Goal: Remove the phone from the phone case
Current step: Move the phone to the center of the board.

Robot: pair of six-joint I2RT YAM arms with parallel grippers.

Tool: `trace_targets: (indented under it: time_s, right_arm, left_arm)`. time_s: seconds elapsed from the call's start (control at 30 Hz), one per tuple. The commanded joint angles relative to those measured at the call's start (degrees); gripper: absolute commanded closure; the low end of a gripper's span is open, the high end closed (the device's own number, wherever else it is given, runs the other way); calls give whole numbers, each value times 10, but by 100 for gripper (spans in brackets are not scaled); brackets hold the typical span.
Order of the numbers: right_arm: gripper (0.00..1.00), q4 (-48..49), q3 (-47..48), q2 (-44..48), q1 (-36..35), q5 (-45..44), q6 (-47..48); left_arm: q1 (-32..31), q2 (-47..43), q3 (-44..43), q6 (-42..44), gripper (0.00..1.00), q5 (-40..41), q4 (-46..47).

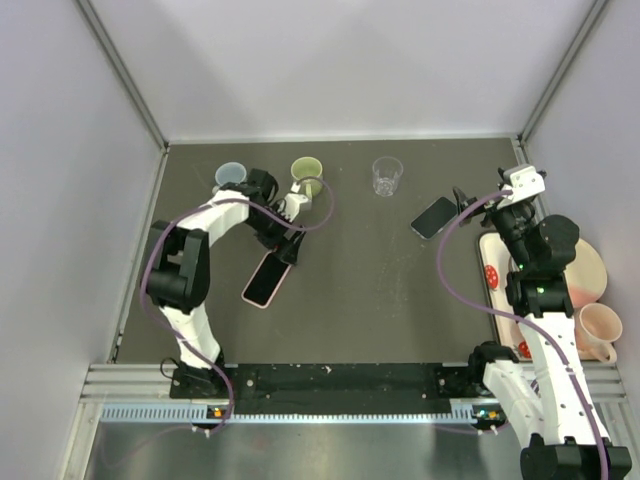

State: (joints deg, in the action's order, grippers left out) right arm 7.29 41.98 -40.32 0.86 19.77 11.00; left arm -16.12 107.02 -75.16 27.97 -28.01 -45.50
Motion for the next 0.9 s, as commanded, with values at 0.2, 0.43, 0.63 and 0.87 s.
trace_targets:
  time_s: [0.2, 0.43, 0.63, 0.87]
  right_arm:
    - [1, 22, -1, -1, -5, 4, 9]
    - [1, 22, 0, 2, -6, 4, 8]
    - [1, 21, -1, 5, -6, 4, 7]
    - [1, 22, -1, 5, -6, 4, 7]
  left_arm:
    - [8, -149, 40, -78, 1, 82, 52]
    - [8, -185, 131, -106, 1, 163, 57]
    - [6, -210, 163, -117, 1, 194, 60]
    - [-11, -219, 186, -124, 1, 183, 48]
